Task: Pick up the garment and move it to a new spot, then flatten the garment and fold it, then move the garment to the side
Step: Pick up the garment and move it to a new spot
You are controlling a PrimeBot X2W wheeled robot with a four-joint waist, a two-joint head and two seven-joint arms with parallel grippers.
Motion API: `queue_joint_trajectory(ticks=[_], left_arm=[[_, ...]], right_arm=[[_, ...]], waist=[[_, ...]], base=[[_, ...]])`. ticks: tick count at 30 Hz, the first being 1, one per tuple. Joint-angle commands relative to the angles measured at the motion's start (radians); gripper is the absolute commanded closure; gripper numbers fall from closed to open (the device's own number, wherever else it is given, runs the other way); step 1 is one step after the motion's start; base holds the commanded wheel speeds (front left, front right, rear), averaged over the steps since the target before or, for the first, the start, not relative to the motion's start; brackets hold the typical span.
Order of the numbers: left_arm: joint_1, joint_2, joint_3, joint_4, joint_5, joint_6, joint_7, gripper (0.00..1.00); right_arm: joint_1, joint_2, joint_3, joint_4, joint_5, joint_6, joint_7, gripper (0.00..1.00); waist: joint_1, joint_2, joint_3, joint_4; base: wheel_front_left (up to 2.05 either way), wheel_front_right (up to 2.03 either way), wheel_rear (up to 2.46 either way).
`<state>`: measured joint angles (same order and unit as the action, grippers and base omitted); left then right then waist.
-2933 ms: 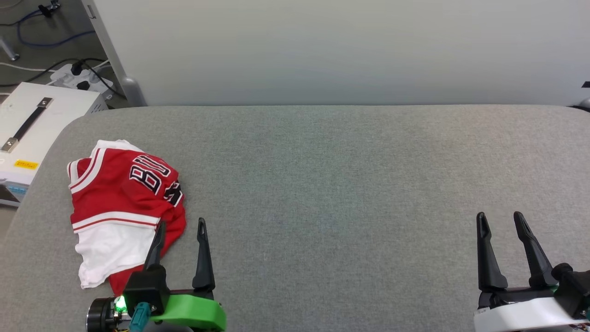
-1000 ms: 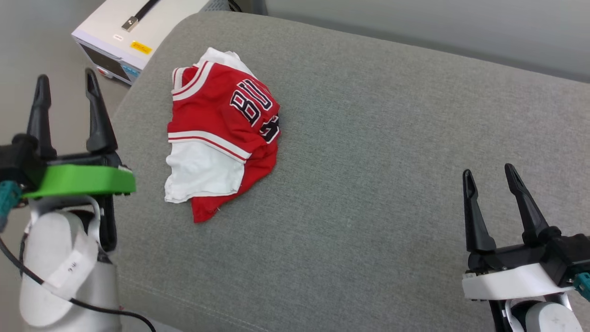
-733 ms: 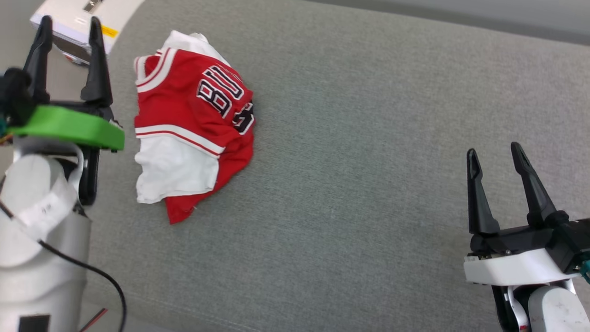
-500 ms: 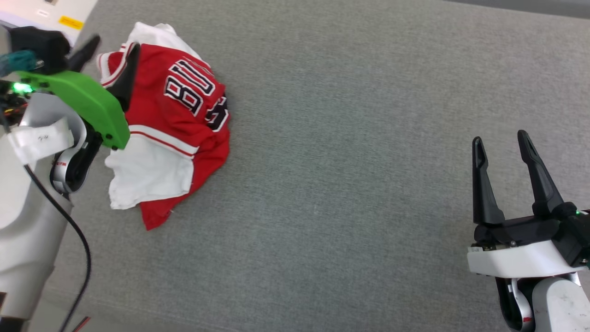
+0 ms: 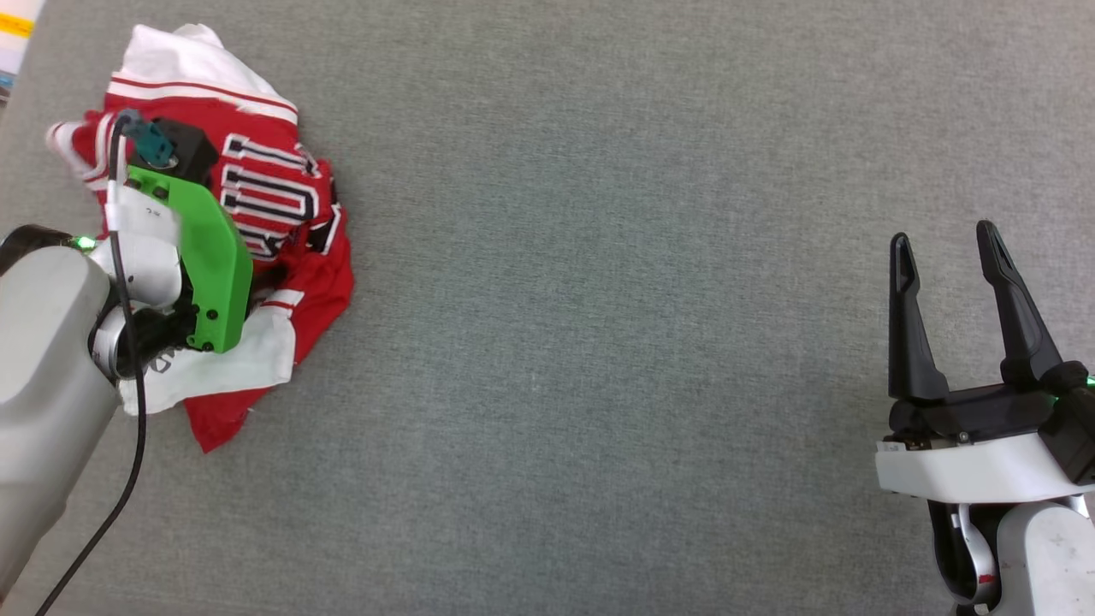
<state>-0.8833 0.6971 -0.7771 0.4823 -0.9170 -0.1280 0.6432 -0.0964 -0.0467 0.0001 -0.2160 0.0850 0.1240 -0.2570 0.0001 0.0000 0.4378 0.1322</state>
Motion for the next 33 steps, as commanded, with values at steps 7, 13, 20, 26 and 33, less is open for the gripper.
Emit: queue_joint_trajectory(ticks=[7, 13, 20, 26, 33], left_arm=[[-0.016, -0.049, -0.104, 0.125, -0.054, -0.003, 0.085, 0.00], [-0.038, -0.065, -0.154, 0.145, -0.071, -0.003, 0.036, 0.69], [-0.101, -0.046, -0.209, 0.103, -0.042, -0.003, -0.139, 1.00], [-0.173, -0.005, -0.278, -0.008, 0.025, -0.003, -0.290, 1.00], [-0.240, 0.005, -0.346, -0.186, 0.093, -0.003, -0.374, 1.00]], right_arm=[[-0.033, -0.004, -0.005, 0.001, 0.004, 0.007, -0.005, 0.00], [-0.024, -0.004, -0.019, 0.007, 0.008, 0.007, -0.005, 0.00], [-0.013, -0.004, -0.020, 0.021, 0.025, 0.007, -0.005, 0.00], [0.009, -0.004, -0.026, 0.031, 0.055, 0.007, -0.005, 0.00], [0.039, -0.004, -0.041, 0.041, 0.096, 0.007, -0.005, 0.00]], waist=[[-0.0001, 0.0000, 0.035, -0.040], [-0.0001, 0.0000, 0.017, -0.031], [-0.0001, 0.0000, -0.054, -0.008], [-0.0001, 0.0000, -0.129, -0.003], [-0.0001, 0.0000, -0.190, -0.034]], base=[[0.00, 0.00, 0.00], [0.00, 0.00, 0.00], [0.00, 0.00, 0.00], [0.00, 0.00, 0.00], [0.00, 0.00, 0.00]])
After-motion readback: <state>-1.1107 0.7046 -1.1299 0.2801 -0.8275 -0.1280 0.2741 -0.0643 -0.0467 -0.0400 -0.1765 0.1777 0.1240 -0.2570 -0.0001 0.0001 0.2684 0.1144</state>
